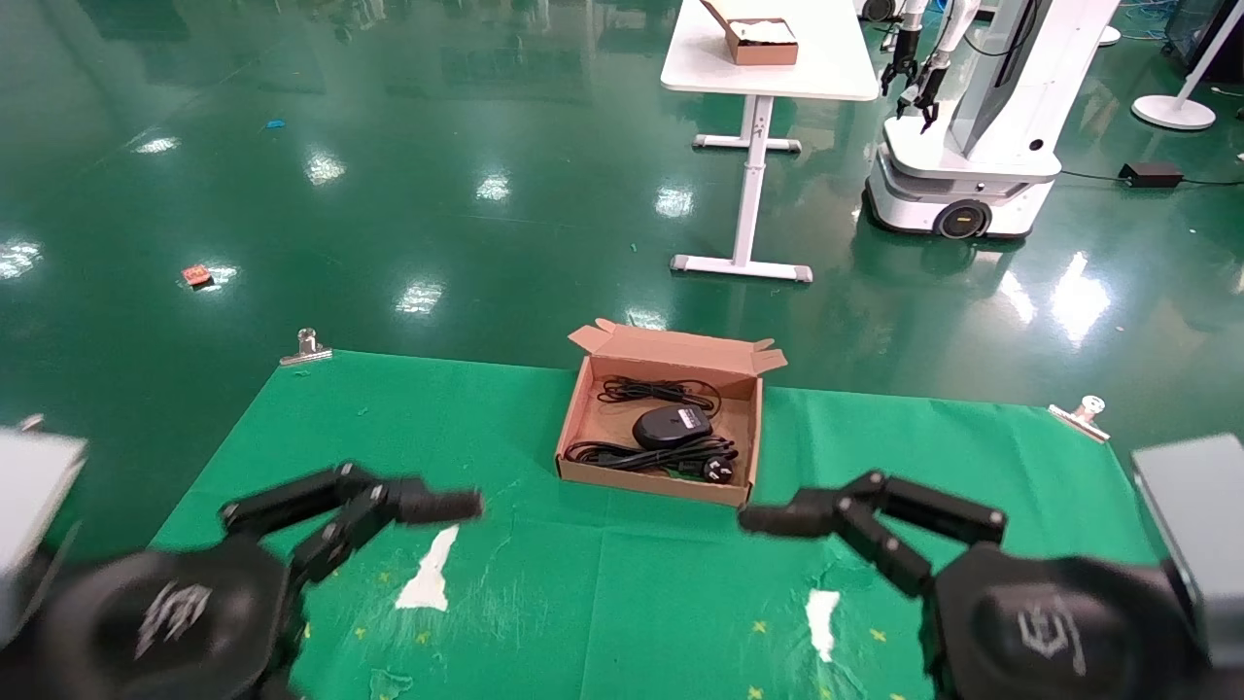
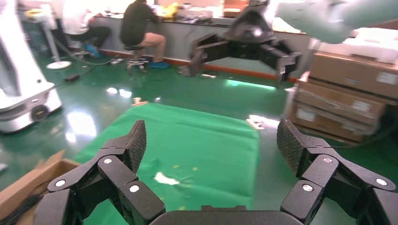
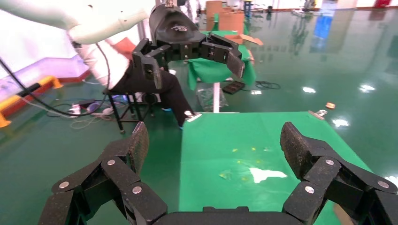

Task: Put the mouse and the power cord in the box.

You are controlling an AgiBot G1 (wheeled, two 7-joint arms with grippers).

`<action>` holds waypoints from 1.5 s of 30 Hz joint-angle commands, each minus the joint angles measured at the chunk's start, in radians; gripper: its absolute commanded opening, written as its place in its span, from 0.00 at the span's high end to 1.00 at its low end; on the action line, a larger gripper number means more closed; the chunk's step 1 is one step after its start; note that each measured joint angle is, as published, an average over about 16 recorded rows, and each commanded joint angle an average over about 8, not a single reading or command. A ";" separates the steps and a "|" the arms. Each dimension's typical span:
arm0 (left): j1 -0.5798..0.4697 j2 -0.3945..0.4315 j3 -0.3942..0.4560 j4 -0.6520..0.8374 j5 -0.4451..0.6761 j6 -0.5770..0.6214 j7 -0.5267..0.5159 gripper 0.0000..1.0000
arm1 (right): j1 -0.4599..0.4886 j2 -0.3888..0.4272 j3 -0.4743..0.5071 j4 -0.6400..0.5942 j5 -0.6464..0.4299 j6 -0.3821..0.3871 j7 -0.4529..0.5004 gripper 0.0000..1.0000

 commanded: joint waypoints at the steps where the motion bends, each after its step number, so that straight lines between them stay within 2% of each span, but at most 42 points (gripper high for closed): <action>1: 0.019 -0.022 -0.014 -0.029 -0.021 0.019 -0.006 0.00 | -0.019 0.008 0.007 0.032 0.014 -0.007 0.023 0.00; 45: 0.008 -0.009 -0.006 -0.010 -0.007 0.007 -0.003 0.00 | -0.007 0.005 0.004 0.008 0.007 -0.003 0.013 0.00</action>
